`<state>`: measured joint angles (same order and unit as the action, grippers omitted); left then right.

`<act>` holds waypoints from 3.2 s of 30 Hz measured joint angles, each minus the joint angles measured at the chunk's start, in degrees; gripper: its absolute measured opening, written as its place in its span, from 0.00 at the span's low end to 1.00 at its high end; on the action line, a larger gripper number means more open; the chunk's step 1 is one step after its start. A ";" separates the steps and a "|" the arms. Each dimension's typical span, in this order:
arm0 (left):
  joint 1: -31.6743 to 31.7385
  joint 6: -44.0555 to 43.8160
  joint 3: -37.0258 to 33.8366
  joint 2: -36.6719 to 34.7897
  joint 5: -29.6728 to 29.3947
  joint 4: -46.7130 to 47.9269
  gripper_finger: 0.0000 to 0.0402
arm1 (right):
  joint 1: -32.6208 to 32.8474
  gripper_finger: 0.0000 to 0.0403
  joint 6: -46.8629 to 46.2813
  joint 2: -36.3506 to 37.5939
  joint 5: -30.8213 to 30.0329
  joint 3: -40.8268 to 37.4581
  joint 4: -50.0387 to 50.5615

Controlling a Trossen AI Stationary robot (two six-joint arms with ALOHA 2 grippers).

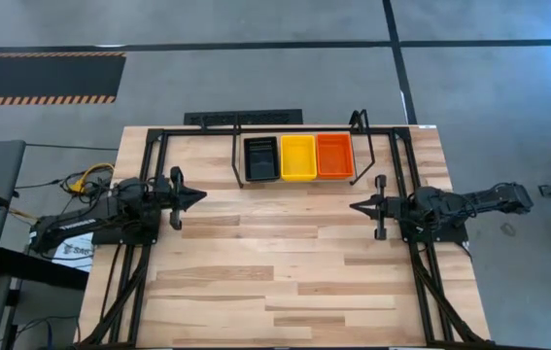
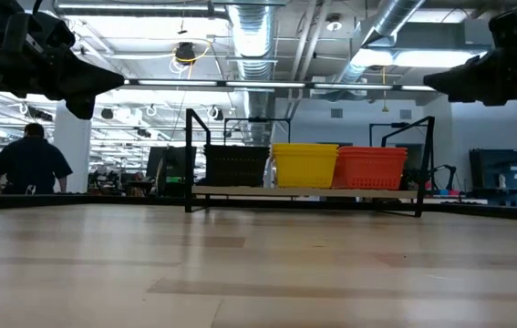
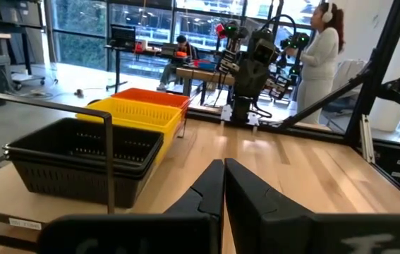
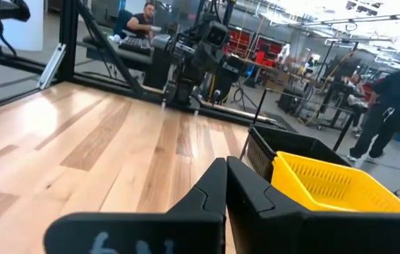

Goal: Stack baskets on shelf by color
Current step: Return to Home Position

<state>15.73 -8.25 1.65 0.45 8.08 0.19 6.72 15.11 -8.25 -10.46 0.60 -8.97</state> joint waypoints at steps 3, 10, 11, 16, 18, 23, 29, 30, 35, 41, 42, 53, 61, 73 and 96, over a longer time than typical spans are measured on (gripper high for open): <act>0.00 -1.20 0.00 0.00 0.02 0.01 0.00 | 0.00 0.06 0.31 0.02 0.01 0.00 0.90; 0.00 -5.77 0.00 0.00 0.04 0.02 0.00 | -0.13 0.06 -2.62 0.00 0.04 0.00 2.69; 0.00 -6.55 0.00 0.00 0.04 0.02 0.00 | -0.11 0.06 -3.36 0.00 0.04 0.00 2.67; 0.00 -8.63 0.00 0.00 0.05 0.02 0.00 | -0.11 0.06 -1.32 0.00 0.14 0.00 2.76; 0.00 -9.23 0.00 0.00 0.05 0.02 0.00 | -0.11 0.06 -1.54 0.02 0.32 0.00 3.40; 0.00 -9.51 0.00 0.00 0.07 0.02 0.00 | -0.11 0.06 -1.07 0.02 1.42 0.00 4.28; 0.00 -9.56 0.00 0.00 0.05 0.03 0.00 | -0.11 0.06 -1.11 0.01 1.44 0.00 4.29; 0.00 -9.56 0.00 0.00 0.07 0.02 0.00 | -0.11 0.06 -1.11 0.00 1.44 0.00 4.30; 0.00 -9.56 0.00 0.00 0.07 0.02 0.00 | -0.11 0.06 -1.11 0.01 1.44 0.00 4.30; 0.00 -9.58 0.00 0.02 0.05 0.04 0.00 | -0.11 0.06 -1.13 0.00 1.44 0.00 4.30; 0.00 -9.58 0.00 0.01 0.07 0.04 0.00 | -0.11 0.06 -1.13 0.00 1.44 0.00 4.30; 0.00 -9.57 0.00 0.02 0.05 0.04 0.00 | -0.11 0.06 -1.15 0.01 1.43 0.00 4.30; 0.00 -9.56 0.00 0.02 0.07 0.04 0.00 | -0.11 0.06 -1.15 0.01 1.42 0.00 4.30; 0.00 -9.56 0.00 0.02 0.06 0.04 0.00 | -0.11 0.06 -1.15 0.02 1.42 0.00 4.30; 0.00 -9.56 0.00 0.02 0.04 0.04 0.00 | -0.11 0.06 -1.18 0.00 1.42 0.00 4.30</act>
<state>15.73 -17.80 1.65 0.47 8.12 0.23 6.61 13.93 -8.25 -9.04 0.60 -4.67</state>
